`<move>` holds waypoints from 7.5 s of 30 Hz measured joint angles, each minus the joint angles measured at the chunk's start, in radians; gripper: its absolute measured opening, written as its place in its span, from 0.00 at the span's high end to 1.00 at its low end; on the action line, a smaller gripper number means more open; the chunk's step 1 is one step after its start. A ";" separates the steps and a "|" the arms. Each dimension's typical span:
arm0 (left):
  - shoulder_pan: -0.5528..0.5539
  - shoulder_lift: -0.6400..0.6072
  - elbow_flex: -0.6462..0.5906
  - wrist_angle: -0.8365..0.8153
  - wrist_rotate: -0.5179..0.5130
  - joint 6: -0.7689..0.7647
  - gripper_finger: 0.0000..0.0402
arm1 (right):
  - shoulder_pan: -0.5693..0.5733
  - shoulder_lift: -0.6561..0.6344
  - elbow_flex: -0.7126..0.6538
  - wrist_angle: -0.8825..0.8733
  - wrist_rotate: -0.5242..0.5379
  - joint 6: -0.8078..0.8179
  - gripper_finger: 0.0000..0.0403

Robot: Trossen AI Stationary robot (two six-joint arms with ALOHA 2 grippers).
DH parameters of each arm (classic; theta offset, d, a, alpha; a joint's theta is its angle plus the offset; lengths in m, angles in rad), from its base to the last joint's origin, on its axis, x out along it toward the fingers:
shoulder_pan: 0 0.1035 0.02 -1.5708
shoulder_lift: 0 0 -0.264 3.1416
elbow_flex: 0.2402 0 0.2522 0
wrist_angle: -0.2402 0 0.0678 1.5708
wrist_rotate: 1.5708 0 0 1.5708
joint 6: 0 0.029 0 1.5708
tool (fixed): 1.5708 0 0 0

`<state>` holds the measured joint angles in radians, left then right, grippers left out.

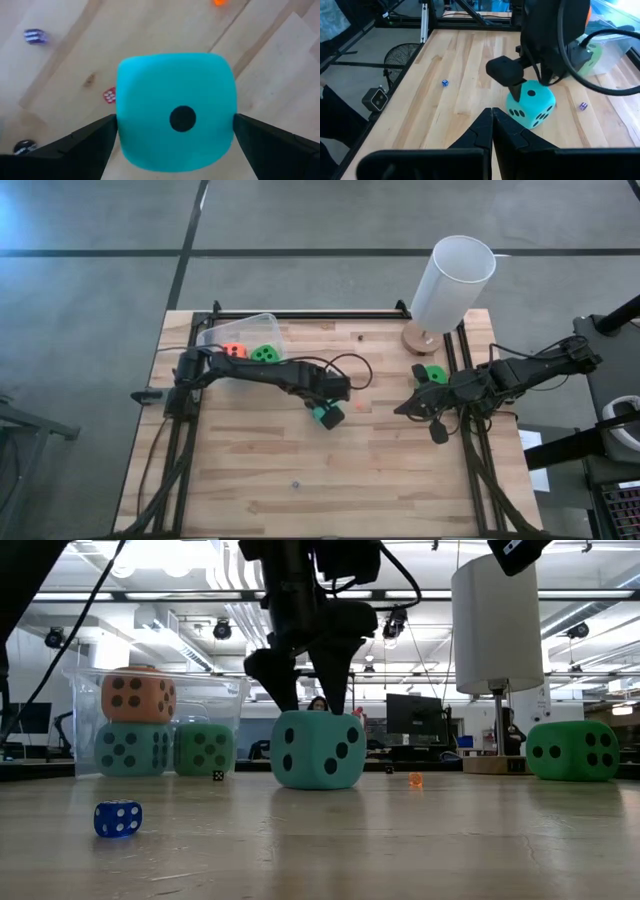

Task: Pick & Place Dice
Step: Put the blue large dice into the transparent bin

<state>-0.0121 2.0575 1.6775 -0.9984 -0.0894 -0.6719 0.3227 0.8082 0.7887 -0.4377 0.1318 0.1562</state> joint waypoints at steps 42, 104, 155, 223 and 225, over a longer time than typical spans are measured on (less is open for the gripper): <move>-0.012 -0.032 -0.042 0.000 -0.015 0.070 0.01 | 0.000 0.000 0.000 0.001 0.000 0.000 0.98; -0.012 -0.025 -0.015 -0.008 -0.058 0.125 0.01 | 0.000 0.000 0.000 0.001 0.000 0.000 0.98; -0.013 -0.025 -0.045 0.017 -0.072 0.119 0.01 | 0.000 0.000 0.000 0.000 0.000 0.000 0.98; -0.017 -0.091 -0.109 0.064 -0.011 0.085 0.12 | 0.000 0.001 0.000 0.001 0.000 0.000 0.98; -0.017 -0.101 -0.109 0.059 -0.015 0.085 0.12 | 0.000 0.001 0.000 0.000 0.000 0.000 0.98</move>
<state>-0.0292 1.9561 1.5684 -0.9399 -0.1047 -0.5866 0.3228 0.8089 0.7891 -0.4374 0.1318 0.1565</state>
